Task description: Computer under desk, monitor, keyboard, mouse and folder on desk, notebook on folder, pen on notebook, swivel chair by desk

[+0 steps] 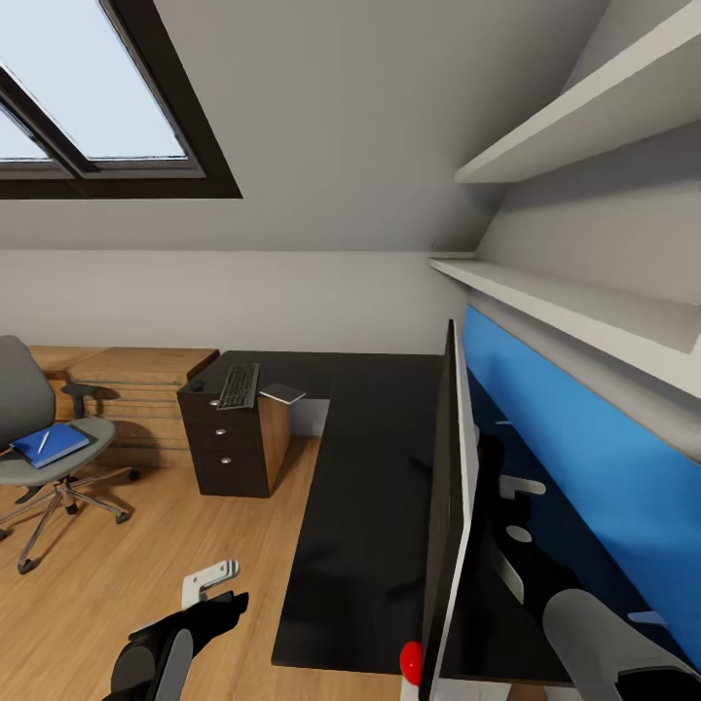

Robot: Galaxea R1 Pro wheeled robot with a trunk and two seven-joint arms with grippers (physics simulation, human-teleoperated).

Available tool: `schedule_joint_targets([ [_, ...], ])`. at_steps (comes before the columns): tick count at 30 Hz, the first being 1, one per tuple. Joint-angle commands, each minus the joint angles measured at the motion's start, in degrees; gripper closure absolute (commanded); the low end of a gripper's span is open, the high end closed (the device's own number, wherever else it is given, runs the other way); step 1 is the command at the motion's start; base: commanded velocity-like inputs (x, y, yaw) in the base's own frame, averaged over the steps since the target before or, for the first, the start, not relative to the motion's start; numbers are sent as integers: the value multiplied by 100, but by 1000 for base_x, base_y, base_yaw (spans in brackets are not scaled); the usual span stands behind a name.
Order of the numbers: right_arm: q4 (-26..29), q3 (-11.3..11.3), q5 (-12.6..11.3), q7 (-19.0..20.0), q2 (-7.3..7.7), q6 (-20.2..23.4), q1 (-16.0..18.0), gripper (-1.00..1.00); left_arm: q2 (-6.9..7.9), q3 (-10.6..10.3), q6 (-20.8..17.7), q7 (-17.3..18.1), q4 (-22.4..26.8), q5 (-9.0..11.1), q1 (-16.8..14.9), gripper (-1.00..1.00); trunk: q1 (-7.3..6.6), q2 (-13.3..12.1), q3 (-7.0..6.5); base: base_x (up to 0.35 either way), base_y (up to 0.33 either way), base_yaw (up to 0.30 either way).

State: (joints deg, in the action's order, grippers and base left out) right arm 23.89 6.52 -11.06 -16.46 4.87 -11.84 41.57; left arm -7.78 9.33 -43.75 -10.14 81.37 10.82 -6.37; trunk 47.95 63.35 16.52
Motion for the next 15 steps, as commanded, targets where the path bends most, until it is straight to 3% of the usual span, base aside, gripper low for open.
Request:
schedule_joint_targets([
  [1,8,43,-37,-45,5,-29,9,100,-4,7,-24,-41,5,61,-4,-100,0,6,6,0,-2,0],
  [15,20,43,-28,-352,5,-64,9,100,-4,7,-28,-41,-7,63,-5,-100,0,6,6,0,0,0],
])
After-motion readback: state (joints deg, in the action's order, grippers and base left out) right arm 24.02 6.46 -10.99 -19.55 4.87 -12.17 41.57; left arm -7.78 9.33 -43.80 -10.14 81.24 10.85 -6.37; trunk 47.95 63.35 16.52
